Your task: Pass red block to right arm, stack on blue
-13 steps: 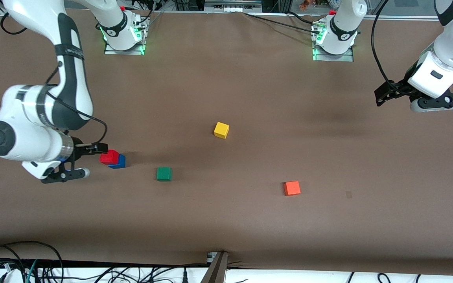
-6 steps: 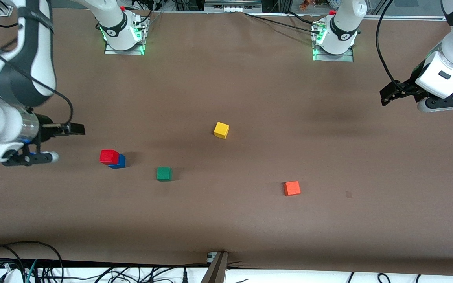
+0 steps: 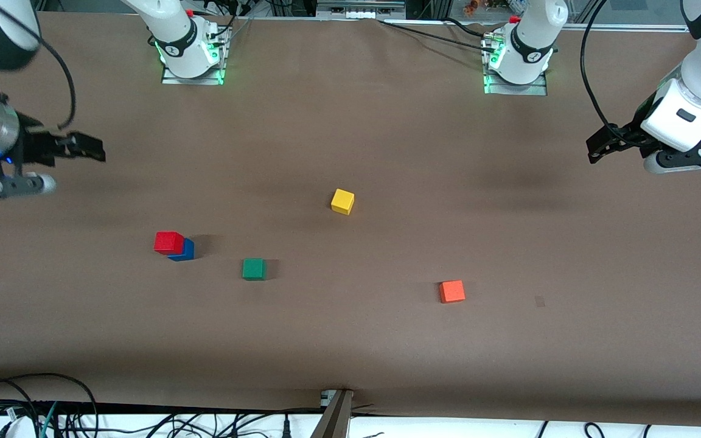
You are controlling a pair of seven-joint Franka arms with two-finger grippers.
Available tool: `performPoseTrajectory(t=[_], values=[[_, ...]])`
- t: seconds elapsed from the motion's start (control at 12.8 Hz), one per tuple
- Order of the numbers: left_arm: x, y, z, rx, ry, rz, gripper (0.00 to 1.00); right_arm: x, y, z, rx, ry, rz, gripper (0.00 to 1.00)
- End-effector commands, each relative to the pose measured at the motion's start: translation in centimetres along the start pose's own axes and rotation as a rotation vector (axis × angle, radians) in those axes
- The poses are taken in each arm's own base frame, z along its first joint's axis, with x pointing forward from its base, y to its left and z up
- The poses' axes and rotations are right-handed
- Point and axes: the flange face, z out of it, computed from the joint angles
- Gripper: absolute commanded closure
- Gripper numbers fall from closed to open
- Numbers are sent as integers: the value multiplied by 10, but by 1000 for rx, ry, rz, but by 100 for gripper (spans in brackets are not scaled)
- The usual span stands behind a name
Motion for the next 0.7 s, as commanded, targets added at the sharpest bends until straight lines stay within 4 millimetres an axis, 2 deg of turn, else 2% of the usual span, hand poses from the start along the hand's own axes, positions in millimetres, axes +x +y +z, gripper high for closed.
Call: performPoseTrajectory(t=[0.0, 0.16, 0.31, 0.62], values=[[-4, 0, -8, -22, 0, 5, 0, -44, 12, -20, -2, 48, 22, 0], [-4, 0, -8, -22, 0, 5, 0, -59, 12, -38, -4, 83, 22, 0], [-3, -3, -7, -23, 2, -1, 0, -63, 12, -34, -4, 43, 24, 0], [1, -2, -7, -27, 20, -1, 0, -43, 16, -29, -5, 29, 26, 0]])
